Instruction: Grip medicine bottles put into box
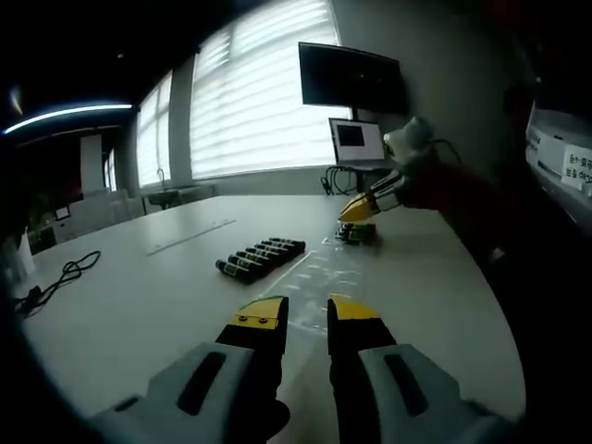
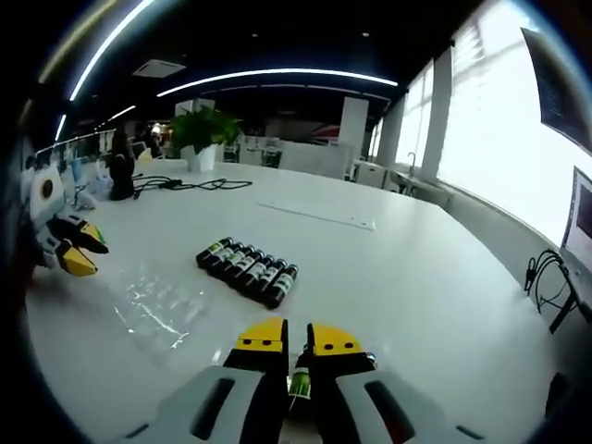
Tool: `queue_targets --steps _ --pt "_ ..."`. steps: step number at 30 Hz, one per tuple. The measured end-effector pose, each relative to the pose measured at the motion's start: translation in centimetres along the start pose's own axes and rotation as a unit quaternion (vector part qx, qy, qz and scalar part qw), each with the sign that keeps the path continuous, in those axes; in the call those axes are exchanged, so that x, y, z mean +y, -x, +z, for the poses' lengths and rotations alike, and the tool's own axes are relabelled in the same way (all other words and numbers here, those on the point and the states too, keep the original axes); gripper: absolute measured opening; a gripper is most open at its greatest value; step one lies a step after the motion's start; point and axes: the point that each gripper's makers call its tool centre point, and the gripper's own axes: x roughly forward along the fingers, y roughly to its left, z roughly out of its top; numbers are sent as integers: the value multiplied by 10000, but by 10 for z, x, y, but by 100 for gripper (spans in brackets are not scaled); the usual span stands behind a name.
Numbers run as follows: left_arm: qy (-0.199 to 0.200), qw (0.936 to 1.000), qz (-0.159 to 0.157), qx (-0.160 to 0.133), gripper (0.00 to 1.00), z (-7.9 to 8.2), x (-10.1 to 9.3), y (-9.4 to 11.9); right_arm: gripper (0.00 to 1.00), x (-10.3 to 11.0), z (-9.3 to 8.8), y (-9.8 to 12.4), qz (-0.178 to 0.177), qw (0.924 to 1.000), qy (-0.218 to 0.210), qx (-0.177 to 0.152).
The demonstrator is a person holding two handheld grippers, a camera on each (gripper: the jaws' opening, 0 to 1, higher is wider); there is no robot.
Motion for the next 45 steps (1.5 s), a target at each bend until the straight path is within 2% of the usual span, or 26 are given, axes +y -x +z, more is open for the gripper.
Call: queue_targets --steps 16,27,37,45 --pt "17 10000 28 -20 11 0 2 0 5 4 21 -26 174 9998 109 -31" --pt "17 10000 13 -20 11 0 1 0 6 8 21 -49 243 9996 132 61" --pt "25 10000 38 -11 11 -1 4 0 8 12 11 -73 344 9987 147 360" --pt "-11 10000 52 -8 11 0 4 0 9 12 9 -81 307 9985 127 432"
